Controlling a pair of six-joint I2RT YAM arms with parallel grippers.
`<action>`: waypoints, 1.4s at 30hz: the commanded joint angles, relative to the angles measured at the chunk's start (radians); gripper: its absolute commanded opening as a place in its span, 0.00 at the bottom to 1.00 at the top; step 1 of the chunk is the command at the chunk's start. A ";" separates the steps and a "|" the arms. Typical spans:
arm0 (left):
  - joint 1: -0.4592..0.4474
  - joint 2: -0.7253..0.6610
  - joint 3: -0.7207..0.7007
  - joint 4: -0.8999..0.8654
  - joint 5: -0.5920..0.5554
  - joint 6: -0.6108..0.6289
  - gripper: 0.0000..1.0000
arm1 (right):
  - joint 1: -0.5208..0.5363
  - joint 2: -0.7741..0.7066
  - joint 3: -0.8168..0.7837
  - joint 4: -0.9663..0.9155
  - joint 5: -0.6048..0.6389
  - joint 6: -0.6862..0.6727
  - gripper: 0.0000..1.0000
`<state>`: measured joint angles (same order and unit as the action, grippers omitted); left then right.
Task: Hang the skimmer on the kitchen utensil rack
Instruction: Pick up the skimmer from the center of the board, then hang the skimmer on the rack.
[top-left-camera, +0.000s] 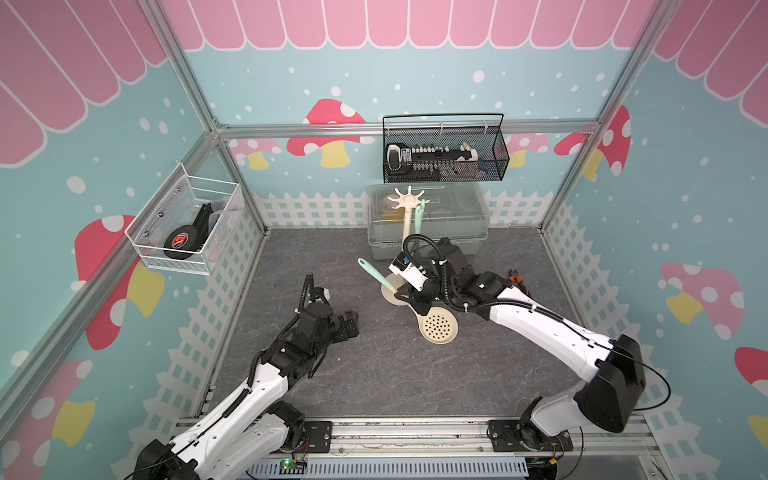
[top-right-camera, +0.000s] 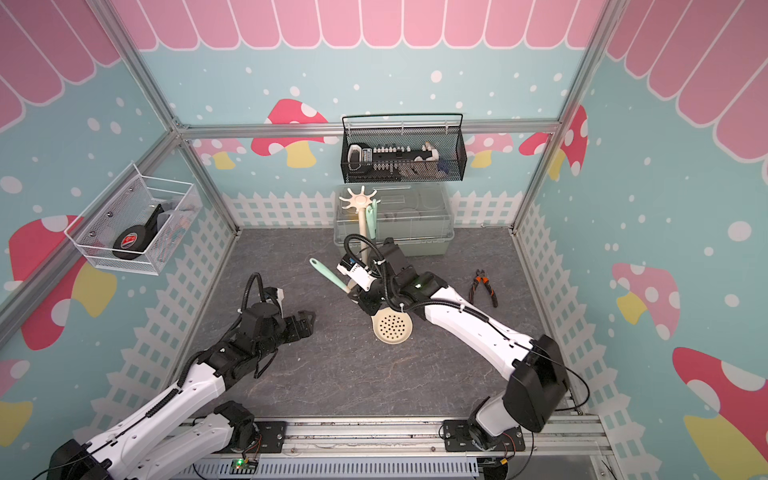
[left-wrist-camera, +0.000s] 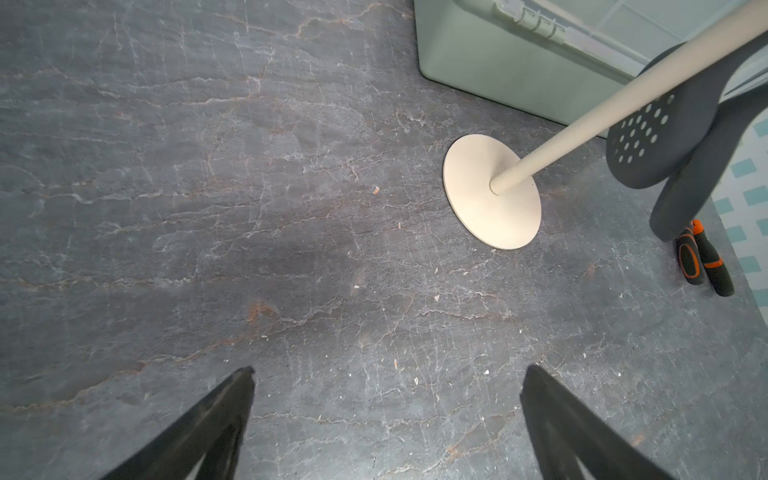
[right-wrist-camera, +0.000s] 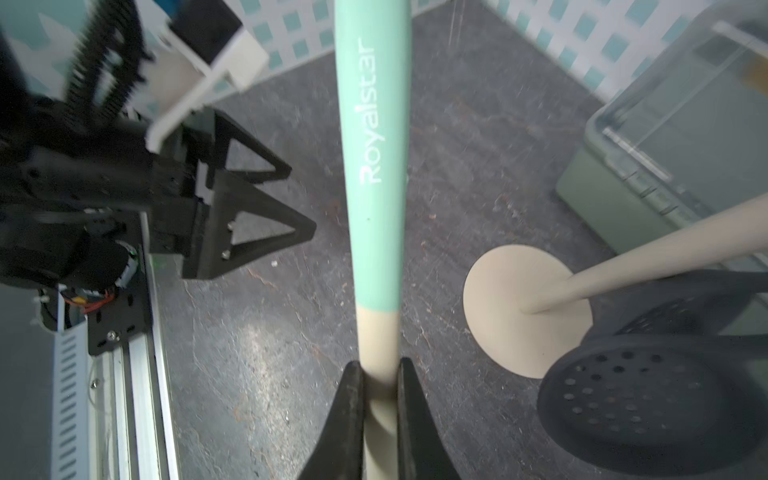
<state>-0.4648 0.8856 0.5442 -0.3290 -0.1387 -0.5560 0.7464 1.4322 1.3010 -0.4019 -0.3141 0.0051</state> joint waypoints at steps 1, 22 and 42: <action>0.007 0.025 0.064 -0.006 -0.017 0.076 0.99 | 0.004 -0.105 -0.038 0.122 0.037 0.078 0.00; 0.002 0.322 0.195 0.237 0.105 0.059 0.99 | 0.005 -0.223 0.037 0.019 0.531 0.210 0.00; 0.002 0.344 0.229 0.237 0.096 0.070 0.99 | 0.008 -0.127 0.139 -0.069 0.521 0.203 0.00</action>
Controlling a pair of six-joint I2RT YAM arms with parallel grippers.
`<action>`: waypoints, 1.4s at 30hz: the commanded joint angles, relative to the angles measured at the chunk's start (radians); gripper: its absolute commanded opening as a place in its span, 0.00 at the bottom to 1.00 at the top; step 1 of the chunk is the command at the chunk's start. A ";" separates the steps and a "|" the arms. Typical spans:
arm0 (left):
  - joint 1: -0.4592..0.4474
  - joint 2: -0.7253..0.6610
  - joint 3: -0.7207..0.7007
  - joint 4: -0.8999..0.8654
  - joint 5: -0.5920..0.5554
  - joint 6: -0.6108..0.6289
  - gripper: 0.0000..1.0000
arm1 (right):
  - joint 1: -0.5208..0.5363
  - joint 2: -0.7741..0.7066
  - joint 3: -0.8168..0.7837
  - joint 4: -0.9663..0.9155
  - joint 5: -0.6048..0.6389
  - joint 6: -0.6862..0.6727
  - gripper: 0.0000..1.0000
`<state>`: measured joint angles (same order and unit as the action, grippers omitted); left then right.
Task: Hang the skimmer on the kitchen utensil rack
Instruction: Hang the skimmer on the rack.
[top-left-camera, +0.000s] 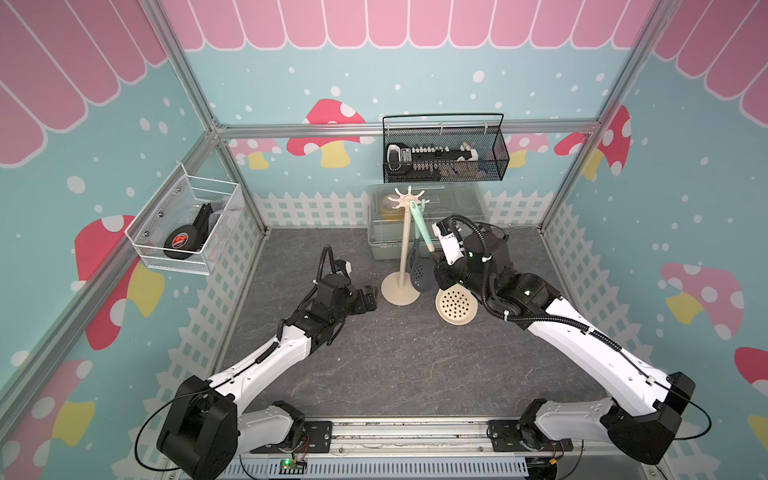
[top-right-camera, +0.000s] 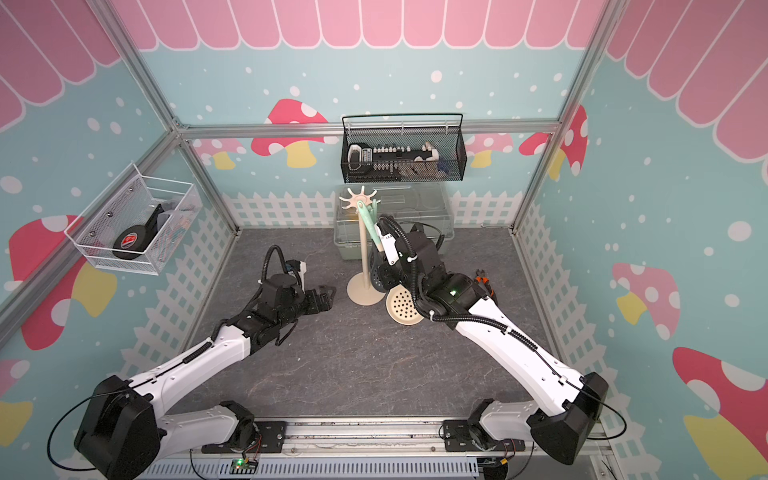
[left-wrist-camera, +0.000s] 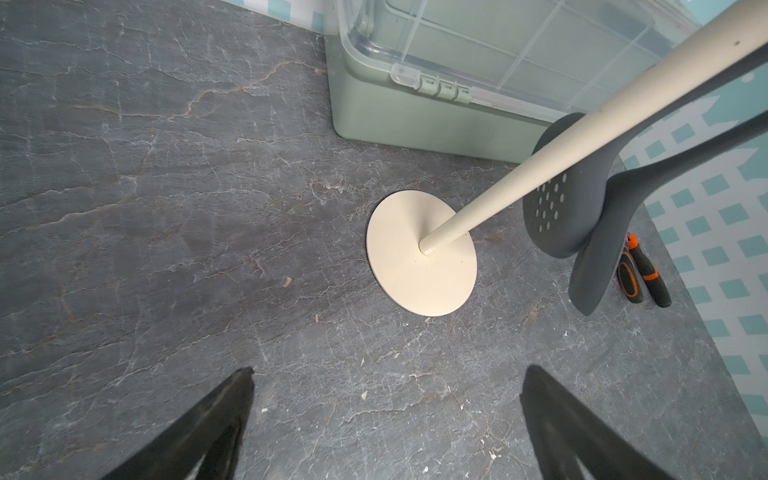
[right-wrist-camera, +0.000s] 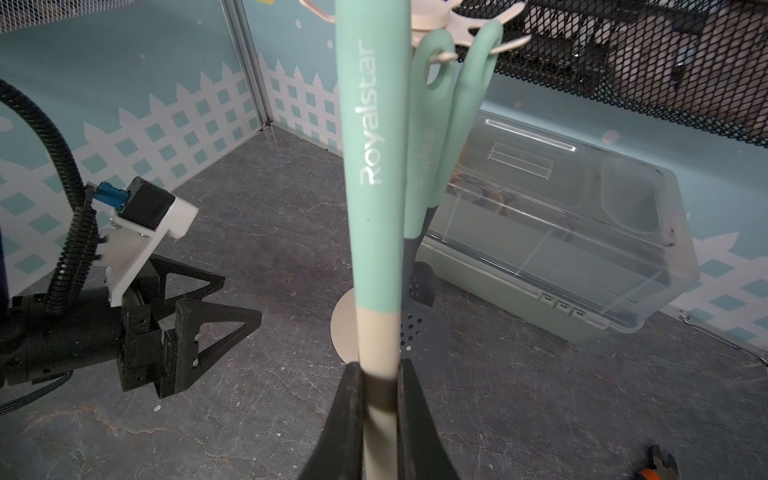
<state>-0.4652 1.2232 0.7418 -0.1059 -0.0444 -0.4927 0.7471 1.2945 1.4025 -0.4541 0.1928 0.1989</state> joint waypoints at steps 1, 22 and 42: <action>0.002 0.008 0.033 0.015 0.002 0.006 0.99 | 0.009 0.016 0.043 -0.024 0.013 0.007 0.00; 0.002 0.022 0.044 0.009 0.000 0.013 0.99 | 0.038 0.072 0.088 -0.119 0.089 -0.037 0.00; 0.002 0.025 0.041 0.000 0.011 0.005 0.99 | 0.041 0.117 0.134 -0.143 0.087 -0.061 0.03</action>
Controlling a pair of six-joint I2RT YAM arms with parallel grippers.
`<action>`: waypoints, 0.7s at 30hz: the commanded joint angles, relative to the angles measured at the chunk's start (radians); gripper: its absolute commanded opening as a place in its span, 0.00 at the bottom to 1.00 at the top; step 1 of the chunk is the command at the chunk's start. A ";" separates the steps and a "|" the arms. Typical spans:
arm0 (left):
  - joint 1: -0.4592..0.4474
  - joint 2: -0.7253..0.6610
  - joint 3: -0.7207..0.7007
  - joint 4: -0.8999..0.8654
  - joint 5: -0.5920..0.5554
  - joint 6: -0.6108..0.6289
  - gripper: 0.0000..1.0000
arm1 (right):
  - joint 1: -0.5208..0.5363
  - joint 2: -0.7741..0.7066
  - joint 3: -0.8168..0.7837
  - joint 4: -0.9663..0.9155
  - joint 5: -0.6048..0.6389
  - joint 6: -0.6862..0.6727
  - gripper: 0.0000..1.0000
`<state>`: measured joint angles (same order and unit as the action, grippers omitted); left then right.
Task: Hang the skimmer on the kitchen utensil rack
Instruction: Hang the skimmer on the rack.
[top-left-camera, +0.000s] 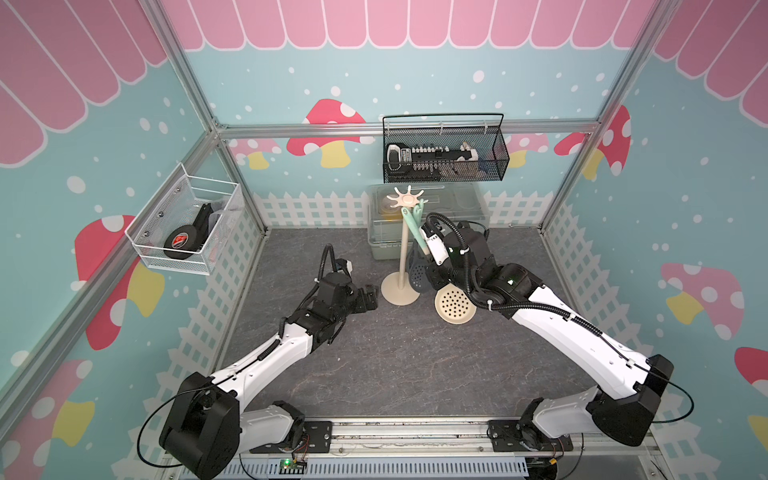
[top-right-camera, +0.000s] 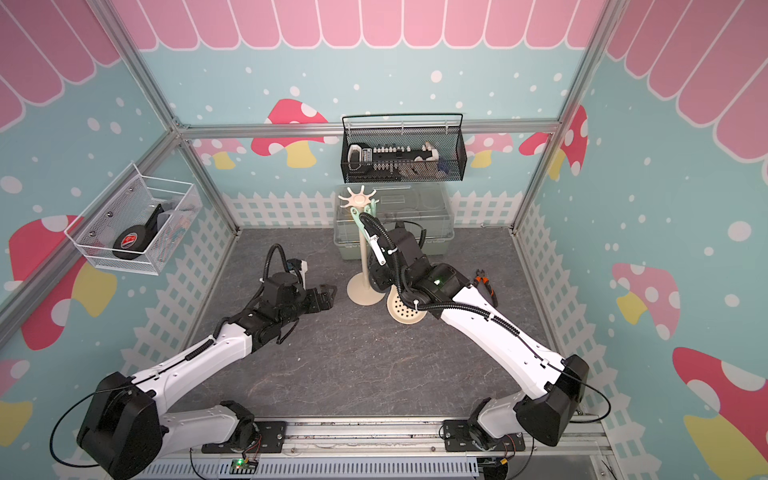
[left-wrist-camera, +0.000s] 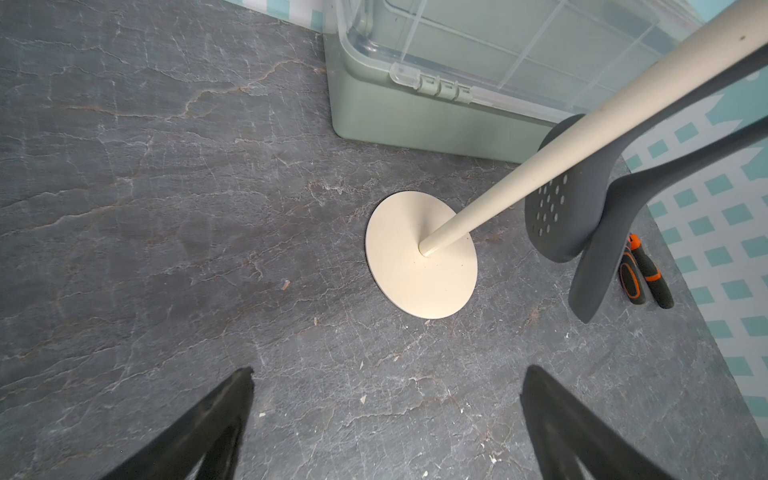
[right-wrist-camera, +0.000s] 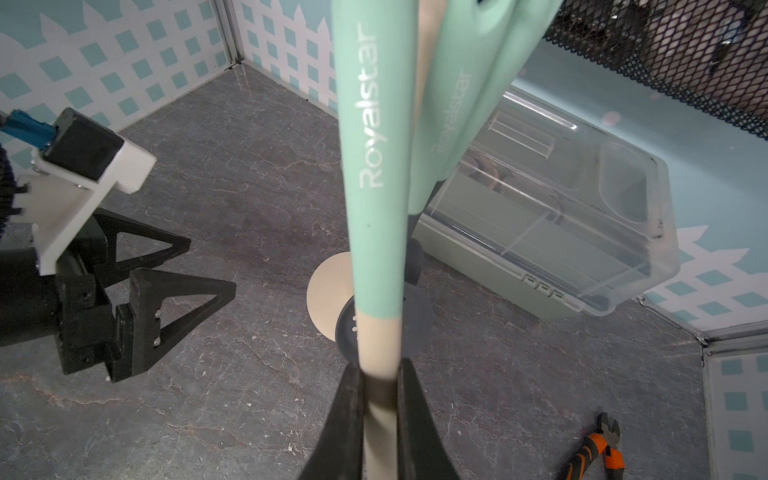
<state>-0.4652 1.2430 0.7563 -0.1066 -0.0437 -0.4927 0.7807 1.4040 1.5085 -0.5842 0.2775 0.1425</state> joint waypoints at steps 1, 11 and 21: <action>0.002 0.006 0.026 -0.001 0.012 0.004 0.99 | 0.008 0.007 0.026 -0.012 0.001 -0.005 0.03; 0.001 0.013 0.032 -0.006 0.022 -0.001 0.99 | 0.008 0.005 0.024 -0.009 -0.012 -0.006 0.16; 0.000 0.019 0.041 -0.007 0.028 -0.005 0.99 | 0.008 -0.009 0.018 0.008 -0.017 -0.004 0.33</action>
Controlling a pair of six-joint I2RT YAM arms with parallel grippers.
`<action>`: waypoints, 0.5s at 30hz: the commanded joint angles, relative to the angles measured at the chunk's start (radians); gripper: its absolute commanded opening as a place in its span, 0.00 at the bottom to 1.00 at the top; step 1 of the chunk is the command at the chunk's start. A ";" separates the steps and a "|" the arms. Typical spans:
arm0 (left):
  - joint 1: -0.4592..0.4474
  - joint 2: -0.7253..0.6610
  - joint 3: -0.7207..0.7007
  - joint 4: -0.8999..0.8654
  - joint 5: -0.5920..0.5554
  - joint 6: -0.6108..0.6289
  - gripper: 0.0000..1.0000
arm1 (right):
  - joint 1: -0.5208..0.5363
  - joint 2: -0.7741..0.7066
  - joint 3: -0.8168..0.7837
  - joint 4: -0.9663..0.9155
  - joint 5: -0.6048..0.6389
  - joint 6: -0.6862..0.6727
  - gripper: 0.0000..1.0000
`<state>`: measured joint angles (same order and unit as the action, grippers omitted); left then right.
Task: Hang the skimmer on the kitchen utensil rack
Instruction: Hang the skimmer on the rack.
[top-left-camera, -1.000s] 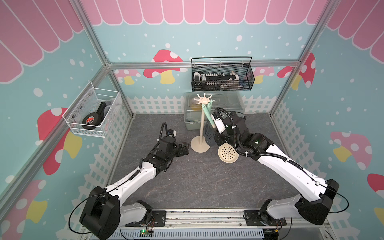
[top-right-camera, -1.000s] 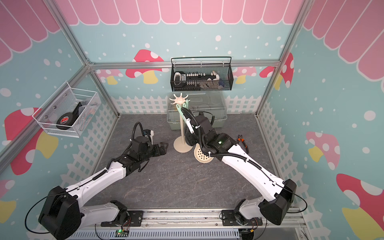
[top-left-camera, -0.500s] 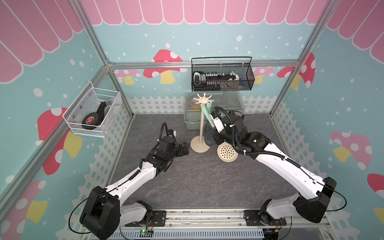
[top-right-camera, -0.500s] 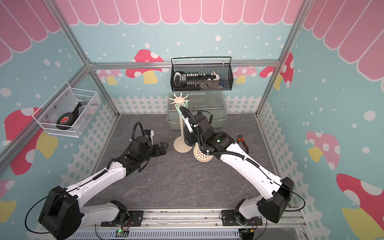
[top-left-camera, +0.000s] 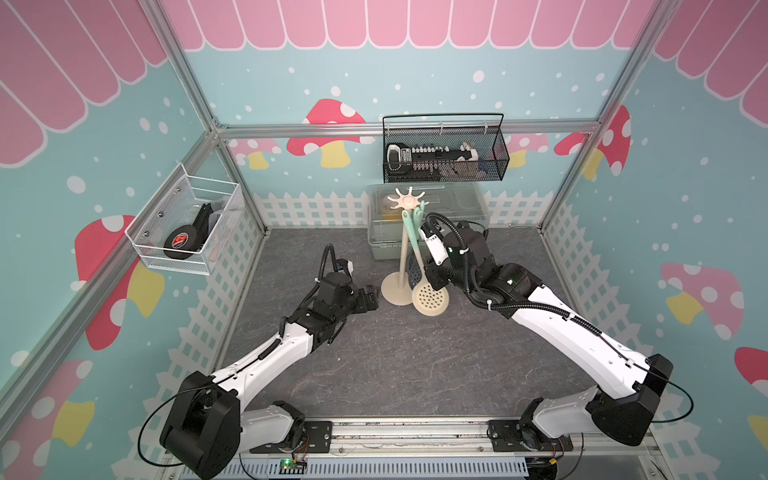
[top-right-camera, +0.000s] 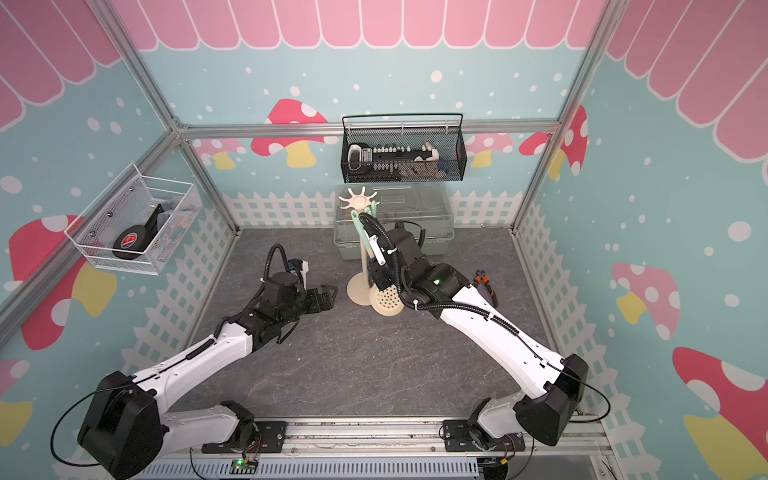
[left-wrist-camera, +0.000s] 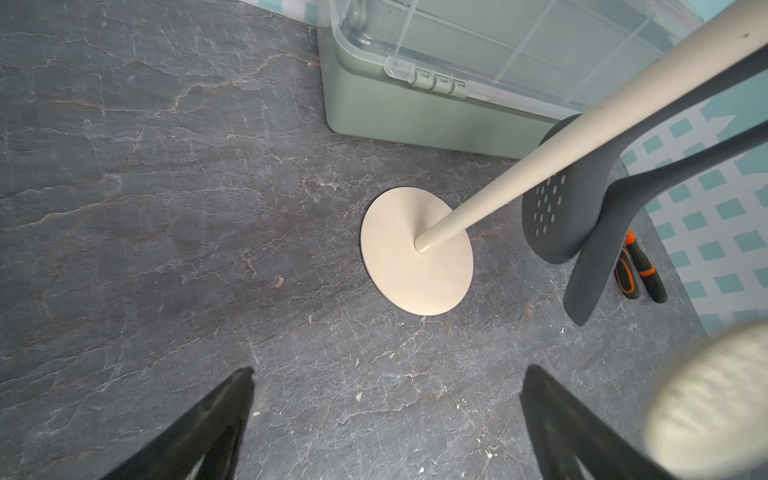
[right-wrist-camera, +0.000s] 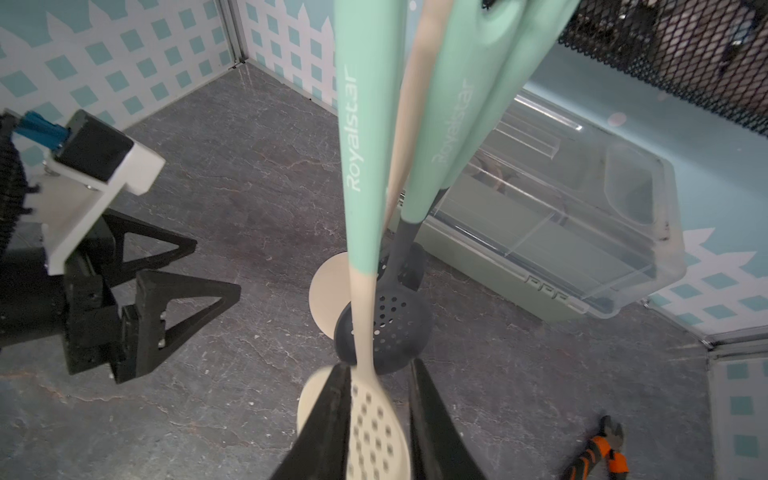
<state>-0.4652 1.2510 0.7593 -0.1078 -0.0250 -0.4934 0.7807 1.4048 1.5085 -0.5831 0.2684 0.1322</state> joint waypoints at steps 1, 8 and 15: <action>0.000 0.013 0.038 -0.006 0.011 -0.004 0.99 | 0.008 -0.013 0.016 0.009 -0.007 0.006 0.34; 0.001 0.016 0.038 -0.006 0.014 -0.009 0.99 | 0.006 -0.049 -0.022 0.047 -0.012 0.008 0.40; -0.001 0.011 0.031 -0.006 0.012 -0.012 0.99 | 0.005 -0.099 -0.067 0.111 -0.041 0.023 0.49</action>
<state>-0.4652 1.2606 0.7700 -0.1104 -0.0216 -0.4961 0.7807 1.3445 1.4666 -0.5224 0.2413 0.1368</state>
